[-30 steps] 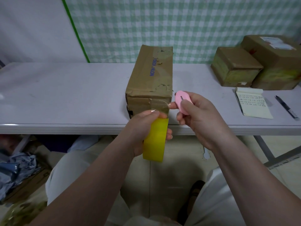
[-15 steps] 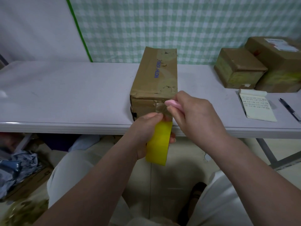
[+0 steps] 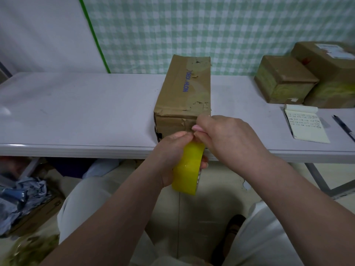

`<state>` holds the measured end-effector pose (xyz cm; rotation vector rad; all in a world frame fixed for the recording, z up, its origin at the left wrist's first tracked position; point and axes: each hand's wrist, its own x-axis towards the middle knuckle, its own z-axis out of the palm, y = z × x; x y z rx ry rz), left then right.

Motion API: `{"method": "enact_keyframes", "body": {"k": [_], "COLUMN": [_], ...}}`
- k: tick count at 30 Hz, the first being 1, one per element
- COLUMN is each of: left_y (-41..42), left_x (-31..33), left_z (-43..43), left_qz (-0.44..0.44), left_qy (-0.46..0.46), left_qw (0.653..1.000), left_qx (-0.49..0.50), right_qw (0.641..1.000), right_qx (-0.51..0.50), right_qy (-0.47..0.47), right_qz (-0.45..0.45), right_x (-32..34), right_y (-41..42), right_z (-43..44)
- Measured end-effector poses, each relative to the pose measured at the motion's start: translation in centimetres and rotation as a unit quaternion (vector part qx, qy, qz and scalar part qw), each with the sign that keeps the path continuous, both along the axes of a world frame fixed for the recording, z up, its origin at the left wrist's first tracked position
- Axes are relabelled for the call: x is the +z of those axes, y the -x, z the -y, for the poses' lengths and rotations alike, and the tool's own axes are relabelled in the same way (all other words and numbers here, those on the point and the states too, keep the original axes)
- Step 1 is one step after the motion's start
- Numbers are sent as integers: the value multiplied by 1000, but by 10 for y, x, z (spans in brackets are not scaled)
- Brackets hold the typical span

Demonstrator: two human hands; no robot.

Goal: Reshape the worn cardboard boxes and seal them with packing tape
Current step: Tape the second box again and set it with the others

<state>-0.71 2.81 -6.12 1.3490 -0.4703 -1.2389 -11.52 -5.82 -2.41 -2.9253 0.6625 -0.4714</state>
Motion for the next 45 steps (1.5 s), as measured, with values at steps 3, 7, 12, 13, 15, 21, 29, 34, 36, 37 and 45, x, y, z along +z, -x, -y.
{"method": "enact_keyframes", "body": {"k": [3, 7, 12, 13, 15, 21, 29, 34, 36, 37, 45], "left_y": [0, 1, 3, 3, 3, 0, -11, -10, -8, -8, -5], "left_x": [1, 4, 6, 6, 9, 10, 12, 11, 10, 8, 2], "left_z": [0, -1, -1, -1, -1, -3, -4, -12, -16, -18, -19], "left_qz": [0, 5, -8, -15, -20, 5, 54, 32, 12, 6, 2], "left_qy": [0, -4, -4, -2, -1, -32, -85, -89, -80, -77, -57], "left_qw": [1000, 1000, 1000, 1000, 1000, 999, 992, 991, 992, 993, 993], "left_qx": [0, -6, 6, 8, 8, -8, -74, -95, -95, -95, -100], "right_qw": [1000, 999, 998, 998, 997, 995, 995, 988, 978, 972, 962], "right_qx": [4, -4, -27, -32, -44, -75, -69, -84, -104, -118, -186], "right_qy": [9, 24, 23, 23, 18, 27, -32, -95, -140, -158, -194], "right_qz": [-8, -29, -51, -53, -57, -55, 60, 87, 112, 126, 53], "right_x": [2, 2, 4, 4, 3, -6, -12, -21, -29, -34, -88], "right_y": [0, 2, 9, 10, 14, 27, 23, 25, 27, 28, 14], "right_z": [0, 1, 2, 3, 8, 24, 20, 23, 28, 31, 70]}}
